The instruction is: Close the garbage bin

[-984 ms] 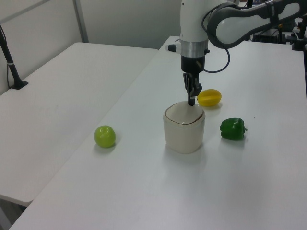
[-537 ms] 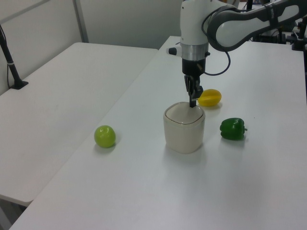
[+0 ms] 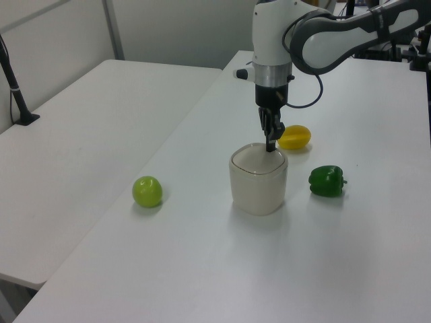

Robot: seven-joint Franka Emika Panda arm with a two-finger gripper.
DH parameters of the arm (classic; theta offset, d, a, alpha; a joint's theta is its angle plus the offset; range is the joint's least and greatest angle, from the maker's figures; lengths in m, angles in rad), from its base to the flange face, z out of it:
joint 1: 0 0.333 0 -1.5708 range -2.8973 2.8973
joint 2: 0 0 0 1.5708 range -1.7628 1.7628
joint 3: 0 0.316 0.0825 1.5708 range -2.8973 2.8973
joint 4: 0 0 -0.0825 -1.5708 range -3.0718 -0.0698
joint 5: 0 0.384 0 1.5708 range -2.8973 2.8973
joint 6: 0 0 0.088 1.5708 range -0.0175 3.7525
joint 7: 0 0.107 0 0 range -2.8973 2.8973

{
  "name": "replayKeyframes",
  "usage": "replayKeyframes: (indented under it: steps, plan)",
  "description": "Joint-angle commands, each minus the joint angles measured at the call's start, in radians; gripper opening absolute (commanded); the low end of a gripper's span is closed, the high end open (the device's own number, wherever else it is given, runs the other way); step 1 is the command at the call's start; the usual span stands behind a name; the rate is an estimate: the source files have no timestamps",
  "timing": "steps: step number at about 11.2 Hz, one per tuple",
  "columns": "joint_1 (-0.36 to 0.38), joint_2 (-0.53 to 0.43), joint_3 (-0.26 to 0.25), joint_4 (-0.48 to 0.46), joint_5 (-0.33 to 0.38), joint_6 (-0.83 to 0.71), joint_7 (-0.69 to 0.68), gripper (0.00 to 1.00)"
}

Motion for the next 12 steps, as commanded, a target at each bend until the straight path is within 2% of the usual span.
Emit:
replayKeyframes:
  steps: [1, 6, 12]
  plan:
    - [0.012, 0.006, -0.010, -0.035, -0.021, 0.042, -0.006, 0.00]
    - [-0.033, -0.120, -0.010, -0.033, -0.005, -0.027, 0.031, 0.00]
    - [-0.205, -0.275, -0.010, -0.035, -0.008, -0.228, 0.403, 0.00]
